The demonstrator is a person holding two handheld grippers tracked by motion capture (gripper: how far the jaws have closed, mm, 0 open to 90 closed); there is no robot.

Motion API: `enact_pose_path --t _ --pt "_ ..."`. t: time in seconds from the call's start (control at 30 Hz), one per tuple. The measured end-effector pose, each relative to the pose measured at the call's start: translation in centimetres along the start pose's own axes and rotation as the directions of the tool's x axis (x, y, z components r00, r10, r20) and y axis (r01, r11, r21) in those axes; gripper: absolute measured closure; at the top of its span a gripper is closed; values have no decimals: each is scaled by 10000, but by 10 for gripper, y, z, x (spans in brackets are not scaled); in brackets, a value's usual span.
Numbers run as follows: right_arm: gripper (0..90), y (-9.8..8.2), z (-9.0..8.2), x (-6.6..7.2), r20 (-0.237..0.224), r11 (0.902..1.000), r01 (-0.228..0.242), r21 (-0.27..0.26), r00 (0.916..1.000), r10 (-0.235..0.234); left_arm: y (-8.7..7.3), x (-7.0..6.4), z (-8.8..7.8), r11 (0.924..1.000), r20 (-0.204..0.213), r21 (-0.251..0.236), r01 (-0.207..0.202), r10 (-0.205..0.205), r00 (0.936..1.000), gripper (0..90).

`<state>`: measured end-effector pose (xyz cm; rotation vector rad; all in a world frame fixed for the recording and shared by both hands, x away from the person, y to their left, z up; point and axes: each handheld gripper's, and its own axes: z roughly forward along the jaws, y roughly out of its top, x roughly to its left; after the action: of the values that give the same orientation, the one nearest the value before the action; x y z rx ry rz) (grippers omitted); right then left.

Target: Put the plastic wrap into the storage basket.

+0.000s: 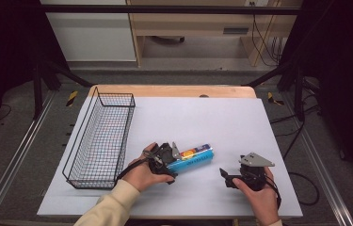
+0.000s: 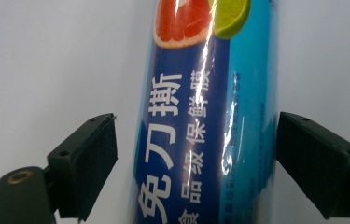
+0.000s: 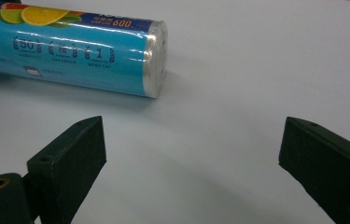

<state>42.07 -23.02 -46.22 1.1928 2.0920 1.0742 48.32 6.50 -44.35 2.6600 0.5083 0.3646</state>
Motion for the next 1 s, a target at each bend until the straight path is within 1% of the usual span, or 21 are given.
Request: enact_pose_path --t 0.07,0.2,0.23,0.33,0.43,0.57,0.8,1.0 --pt "76 0 0 0 -24 10000 1 -1 10000 -1 0 2 0 9999 94 -144 85 -83 9999 166" --pt "77 0 1 0 -41 10000 57 20 10000 -57 0 4 1 9997 220 -179 156 -152 9996 191" --pt "78 0 1 0 -40 10000 44 30 10000 -44 0 4 3 9999 187 -84 60 -58 9998 202" --pt "78 0 0 0 -53 10000 70 26 10000 -70 1 4 4 10000 247 -57 34 -33 9997 221" --pt "79 0 1 1 -74 10000 58 40 10000 -58 3 4 7 9999 361 71 -80 77 9993 252" --pt "79 0 1 1 -78 10000 13 81 10000 -12 5 5 9 9997 584 249 4 -19 9983 291" --pt "79 0 1 1 -119 10000 31 88 9999 -30 7 7 10 9993 679 385 -22 -4 9977 300" --pt "79 0 2 2 -152 9999 47 133 9999 -45 9 5 9 9986 591 515 -148 117 9982 307"
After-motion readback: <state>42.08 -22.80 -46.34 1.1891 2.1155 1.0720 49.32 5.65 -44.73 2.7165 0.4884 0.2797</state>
